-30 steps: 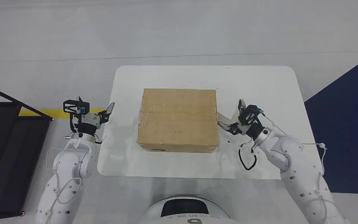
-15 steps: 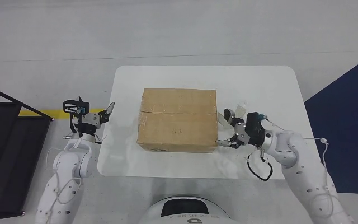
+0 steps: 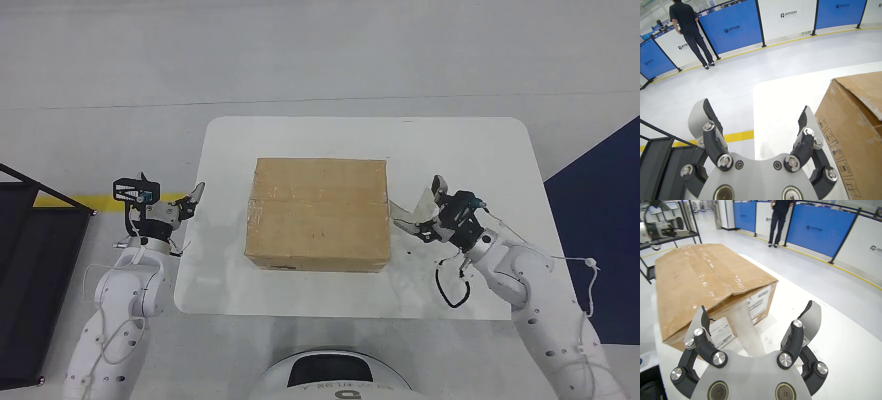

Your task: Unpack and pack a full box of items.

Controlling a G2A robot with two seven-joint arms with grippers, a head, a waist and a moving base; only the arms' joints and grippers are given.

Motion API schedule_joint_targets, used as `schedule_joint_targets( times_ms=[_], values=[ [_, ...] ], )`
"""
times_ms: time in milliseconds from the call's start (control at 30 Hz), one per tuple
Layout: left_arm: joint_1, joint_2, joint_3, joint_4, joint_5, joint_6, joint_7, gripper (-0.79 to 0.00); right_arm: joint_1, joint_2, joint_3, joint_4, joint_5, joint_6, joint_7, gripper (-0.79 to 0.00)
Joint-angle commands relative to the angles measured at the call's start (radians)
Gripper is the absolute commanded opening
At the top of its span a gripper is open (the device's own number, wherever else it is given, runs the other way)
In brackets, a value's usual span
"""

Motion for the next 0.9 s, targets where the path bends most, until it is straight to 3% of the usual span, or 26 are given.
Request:
schedule_joint_targets(
  times_ms=[0, 400, 867],
  values=[
    [0.0, 0.0, 0.0, 0.0, 0.0, 0.0, 0.0, 0.0, 0.02, -0.004, -0.014, 0.015, 0.009, 0.019, 0.015, 0.0],
    [0.0, 0.0, 0.0, 0.0, 0.0, 0.0, 0.0, 0.0, 0.08, -0.02, -0.086, 0.034, -0.033, 0.072, 0.07, 0.0],
    [0.0, 0.0, 0.0, 0.0, 0.0, 0.0, 0.0, 0.0, 0.045, -0.012, -0.063, -0.06, 0.028, -0.104, 0.082, 0.0]
  ],
)
